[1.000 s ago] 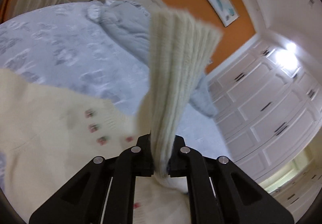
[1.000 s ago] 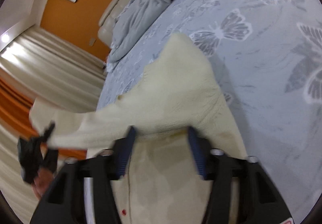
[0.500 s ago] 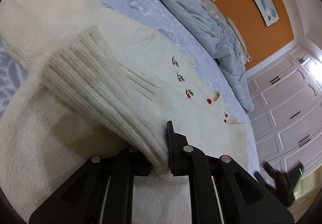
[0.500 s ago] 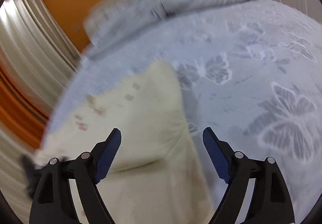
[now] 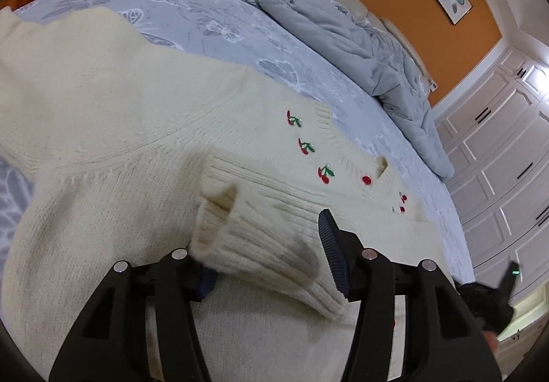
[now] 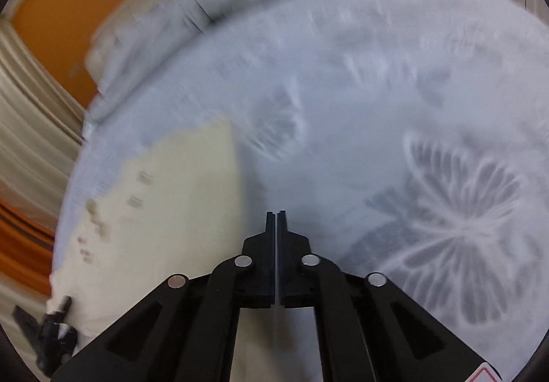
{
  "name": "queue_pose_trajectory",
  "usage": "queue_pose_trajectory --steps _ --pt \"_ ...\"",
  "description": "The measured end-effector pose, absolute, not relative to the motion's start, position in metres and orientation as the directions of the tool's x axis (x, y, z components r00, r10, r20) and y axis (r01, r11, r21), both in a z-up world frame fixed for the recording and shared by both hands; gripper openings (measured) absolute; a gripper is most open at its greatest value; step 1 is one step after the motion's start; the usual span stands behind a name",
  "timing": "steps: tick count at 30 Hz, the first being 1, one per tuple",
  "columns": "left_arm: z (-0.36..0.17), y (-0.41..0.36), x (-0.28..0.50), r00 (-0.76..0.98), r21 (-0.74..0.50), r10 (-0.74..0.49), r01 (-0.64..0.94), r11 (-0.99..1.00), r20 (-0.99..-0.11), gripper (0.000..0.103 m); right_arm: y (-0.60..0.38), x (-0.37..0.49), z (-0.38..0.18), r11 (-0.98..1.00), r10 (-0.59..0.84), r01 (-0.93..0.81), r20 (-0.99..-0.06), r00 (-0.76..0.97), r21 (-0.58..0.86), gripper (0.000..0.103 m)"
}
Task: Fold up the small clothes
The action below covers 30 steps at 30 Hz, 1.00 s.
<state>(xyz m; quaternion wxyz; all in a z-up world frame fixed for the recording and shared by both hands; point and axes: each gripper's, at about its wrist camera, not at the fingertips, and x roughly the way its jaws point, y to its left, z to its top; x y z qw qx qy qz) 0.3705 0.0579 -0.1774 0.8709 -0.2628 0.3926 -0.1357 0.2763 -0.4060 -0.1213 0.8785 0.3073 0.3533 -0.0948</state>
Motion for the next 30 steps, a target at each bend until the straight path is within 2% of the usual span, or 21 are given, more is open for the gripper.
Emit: queue_pose_trajectory --steps 2,4,6,7,9,10,12,14,15,18,20,21,22,23,24,25,27,28,29,30 --pt "-0.178 0.062 0.370 0.659 -0.579 -0.452 0.032 0.815 -0.601 0.051 -0.378 0.278 -0.109 0.836 0.118 0.290 -0.670 0.733 0.465 0.005" --pt "-0.174 0.061 0.370 0.665 -0.581 -0.448 0.027 0.814 -0.598 0.051 -0.353 0.290 -0.125 0.879 0.154 0.243 -0.727 0.669 0.410 0.005" --pt "-0.171 0.062 0.366 0.667 -0.574 -0.435 0.013 0.819 -0.605 0.051 -0.343 0.303 -0.157 0.906 0.127 0.264 -0.806 0.578 0.332 0.000" --pt "-0.167 0.063 0.361 0.665 -0.557 -0.418 0.004 0.830 -0.619 0.051 -0.340 0.298 -0.156 0.909 0.107 0.258 -0.782 0.614 0.327 0.000" --pt "-0.163 0.072 0.351 0.665 -0.518 -0.384 -0.005 0.855 -0.640 0.051 -0.333 0.289 -0.138 0.918 0.053 0.284 -0.793 0.606 0.278 0.000" --pt "-0.159 0.084 0.343 0.670 -0.507 -0.364 -0.022 0.862 -0.647 0.053 -0.327 0.281 -0.128 0.916 0.056 0.276 -0.777 0.628 0.290 0.015" --pt "-0.152 0.117 0.328 0.690 -0.524 -0.334 -0.076 0.849 -0.642 0.066 -0.305 0.254 -0.117 0.924 0.096 0.217 -0.741 0.664 0.314 0.018" --pt "-0.145 0.168 0.313 0.732 -0.571 -0.292 -0.159 0.806 -0.616 0.087 -0.274 0.222 -0.118 0.957 0.096 0.143 -0.740 0.666 0.253 0.023" --pt "-0.143 0.191 0.310 0.742 -0.570 -0.246 -0.215 0.793 -0.623 0.090 -0.262 0.211 -0.123 0.964 0.105 0.117 -0.744 0.660 0.240 0.024" --pt "-0.138 0.268 0.314 0.744 -0.560 -0.122 -0.373 0.740 -0.657 0.091 -0.231 0.176 -0.148 0.972 0.151 0.044 -0.751 0.643 0.233 0.024" --pt "-0.137 0.316 0.327 0.737 -0.575 -0.074 -0.456 0.679 -0.672 0.091 -0.217 0.157 -0.165 0.968 0.158 0.044 -0.739 0.655 0.246 0.037" --pt "-0.141 0.339 0.338 0.726 -0.595 -0.070 -0.499 0.630 -0.684 0.091 -0.210 0.150 -0.163 0.976 0.130 0.041 -0.723 0.678 0.214 0.037" --pt "-0.145 0.351 0.345 0.718 -0.610 -0.077 -0.523 0.596 -0.691 0.091 -0.202 0.147 -0.163 0.983 0.114 0.028 -0.725 0.679 0.182 0.045" --pt "-0.150 0.361 0.352 0.714 -0.635 -0.098 -0.541 0.551 -0.693 0.089 -0.197 0.152 -0.165 0.986 0.119 0.006 -0.734 0.668 0.166 0.054" --pt "-0.159 0.370 0.359 0.713 -0.667 -0.120 -0.563 0.488 -0.691 0.087 -0.195 0.152 -0.166 0.987 0.117 0.002 -0.736 0.667 0.159 0.054" --pt "-0.161 0.373 0.361 0.727 -0.684 -0.114 -0.565 0.461 -0.677 0.080 -0.195 0.150 -0.166 0.987 0.119 0.002 -0.733 0.670 0.162 0.055" --pt "-0.164 0.376 0.368 0.756 -0.729 -0.138 -0.540 0.421 -0.640 0.052 -0.199 0.153 -0.166 0.983 0.135 0.001 -0.730 0.670 0.182 0.055" --pt "-0.172 0.375 0.377 0.751 -0.759 -0.215 -0.519 0.392 -0.625 0.022 -0.203 0.153 -0.167 0.979 0.150 -0.001 -0.726 0.671 0.202 0.056" --pt "-0.174 0.374 0.383 0.735 -0.755 -0.239 -0.526 0.390 -0.635 0.011 -0.205 0.157 -0.168 0.976 0.160 -0.001 -0.724 0.671 0.216 0.056" --pt "-0.169 0.370 0.385 0.729 -0.739 -0.222 -0.532 0.413 -0.648 0.010 -0.201 0.151 -0.168 0.975 0.165 -0.002 -0.722 0.672 0.221 0.056"
